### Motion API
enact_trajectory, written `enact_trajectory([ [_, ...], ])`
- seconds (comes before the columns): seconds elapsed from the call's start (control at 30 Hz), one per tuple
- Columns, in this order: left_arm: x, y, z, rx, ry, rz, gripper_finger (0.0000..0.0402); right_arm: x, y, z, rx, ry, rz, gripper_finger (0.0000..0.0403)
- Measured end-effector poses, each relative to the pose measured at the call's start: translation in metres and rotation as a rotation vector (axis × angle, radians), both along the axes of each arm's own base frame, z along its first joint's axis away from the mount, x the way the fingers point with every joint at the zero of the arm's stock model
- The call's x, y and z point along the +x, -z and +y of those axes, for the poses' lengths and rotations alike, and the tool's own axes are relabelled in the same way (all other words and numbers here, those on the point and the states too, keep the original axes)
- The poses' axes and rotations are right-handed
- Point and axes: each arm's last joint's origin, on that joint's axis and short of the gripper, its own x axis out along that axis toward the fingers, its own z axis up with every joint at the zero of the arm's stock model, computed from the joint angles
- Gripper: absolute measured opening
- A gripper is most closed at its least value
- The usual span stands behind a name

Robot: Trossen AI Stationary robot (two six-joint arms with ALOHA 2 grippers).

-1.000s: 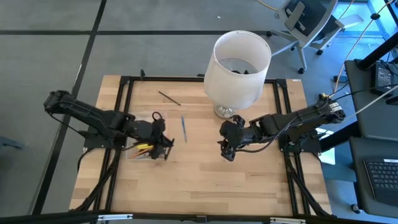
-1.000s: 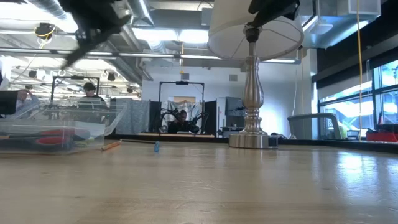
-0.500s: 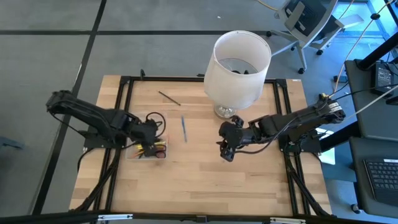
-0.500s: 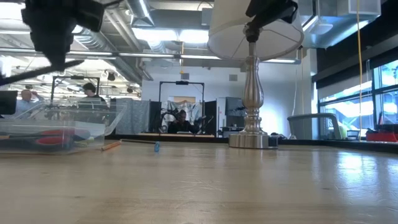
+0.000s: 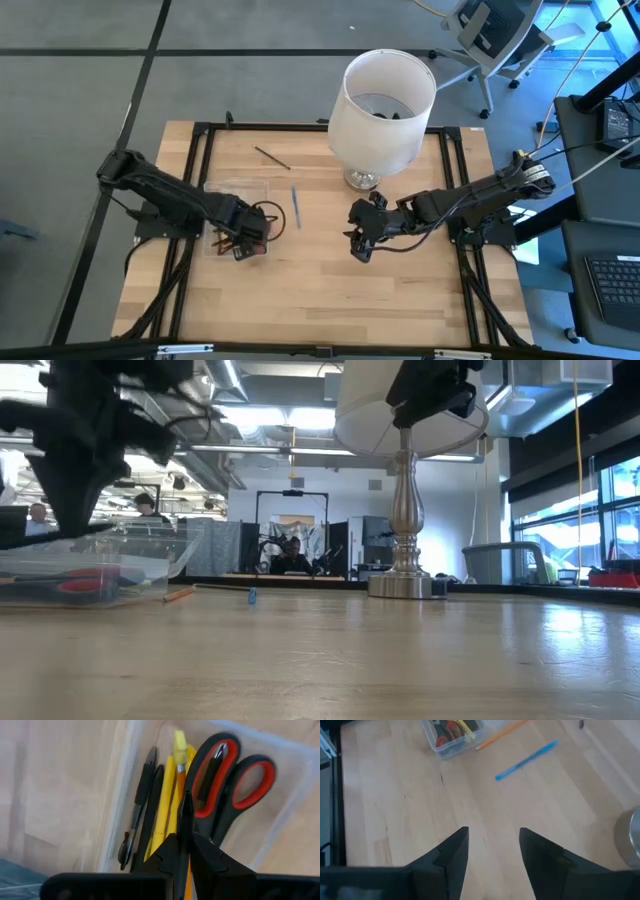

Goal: Pick & place school supplies into a supply box
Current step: Put the black pen into the transparent supply box

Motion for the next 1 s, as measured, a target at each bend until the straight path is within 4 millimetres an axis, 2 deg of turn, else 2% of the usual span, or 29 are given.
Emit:
enact_trajectory([
  [0.23, 0.010, 0.024, -0.004, -0.002, 0.006, 0.116, 0.0023, 0.000, -0.001, 0.000, 0.011, 0.009, -0.009, 0.0179],
  [0.37, 0.012, 0.031, -0.005, 0.006, 0.006, 0.149, 0.0033, 0.000, -0.001, 0.000, 0.011, 0.009, -0.009, 0.0179],
  [1.0, 0.012, 0.031, -0.005, -0.024, 0.023, 0.158, 0.0056, 0.000, -0.001, 0.000, 0.011, 0.008, -0.009, 0.0179],
])
